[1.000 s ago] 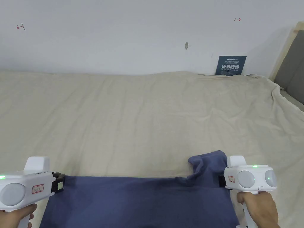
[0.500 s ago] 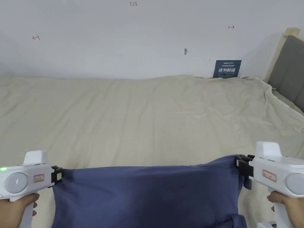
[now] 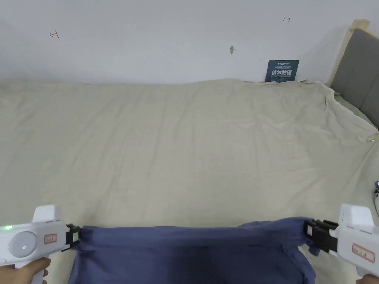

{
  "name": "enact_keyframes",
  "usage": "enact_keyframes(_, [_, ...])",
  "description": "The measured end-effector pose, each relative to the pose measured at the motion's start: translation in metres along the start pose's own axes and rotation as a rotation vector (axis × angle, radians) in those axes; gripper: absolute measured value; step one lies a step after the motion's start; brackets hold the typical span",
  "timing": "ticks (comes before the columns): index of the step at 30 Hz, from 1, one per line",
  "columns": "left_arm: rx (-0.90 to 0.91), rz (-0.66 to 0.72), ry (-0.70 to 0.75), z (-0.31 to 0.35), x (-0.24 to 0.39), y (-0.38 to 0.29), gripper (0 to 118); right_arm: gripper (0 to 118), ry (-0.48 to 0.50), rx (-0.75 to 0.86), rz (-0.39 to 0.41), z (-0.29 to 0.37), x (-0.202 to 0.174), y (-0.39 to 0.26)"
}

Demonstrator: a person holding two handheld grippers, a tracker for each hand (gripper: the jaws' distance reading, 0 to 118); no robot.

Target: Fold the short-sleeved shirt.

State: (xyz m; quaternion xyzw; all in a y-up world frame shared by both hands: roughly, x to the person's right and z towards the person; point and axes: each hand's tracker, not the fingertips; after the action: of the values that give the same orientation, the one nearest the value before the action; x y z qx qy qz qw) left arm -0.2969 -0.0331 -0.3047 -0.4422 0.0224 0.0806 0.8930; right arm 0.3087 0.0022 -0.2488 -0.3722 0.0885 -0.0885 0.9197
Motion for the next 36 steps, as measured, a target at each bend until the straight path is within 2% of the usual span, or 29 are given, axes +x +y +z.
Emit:
enact_keyframes(4, [-0.036,0.005,0.005,0.002,0.001,-0.035,1,3,-0.03,-0.058,-0.026,-0.007,0.008,-0.036])
enact_keyframes(9, [-0.084,0.005,0.013,0.0,-0.008,-0.069,1,3,-0.059,-0.11,-0.101,-0.018,0.015,-0.068])
enact_keyframes(19, [-0.111,-0.035,0.052,-0.011,-0.001,-0.092,2,3,-0.119,-0.146,-0.163,-0.034,0.014,-0.089])
enact_keyframes(21, [-0.118,-0.003,0.051,-0.008,-0.001,-0.088,20,7,-0.123,-0.141,-0.169,-0.029,0.01,-0.085])
enact_keyframes(22, [-0.119,0.023,0.044,-0.006,-0.002,-0.085,36,13,-0.121,-0.139,-0.168,-0.022,0.002,-0.08])
enact_keyframes(23, [-0.108,0.065,0.009,-0.001,-0.003,-0.082,69,35,-0.12,-0.131,-0.165,-0.016,-0.002,-0.076])
enact_keyframes(24, [-0.092,0.094,-0.018,0.005,-0.004,-0.079,91,57,-0.13,-0.107,-0.152,-0.009,-0.007,-0.07])
enact_keyframes(25, [-0.065,0.114,-0.035,0.012,-0.003,-0.075,104,76,-0.138,-0.072,-0.131,-0.001,-0.012,-0.062])
enact_keyframes(26, [-0.027,0.128,-0.03,0.019,-0.001,-0.07,107,85,-0.136,-0.041,-0.105,0.005,-0.011,-0.052])
enact_keyframes(31, [0.181,0.146,-0.044,0.067,0.015,-0.028,107,85,-0.082,0.177,-0.037,0.054,-0.039,0.002])
enact_keyframes(36, [0.424,0.031,0.028,0.123,0.054,0.007,107,85,-0.096,0.42,0.059,0.095,-0.074,0.044])
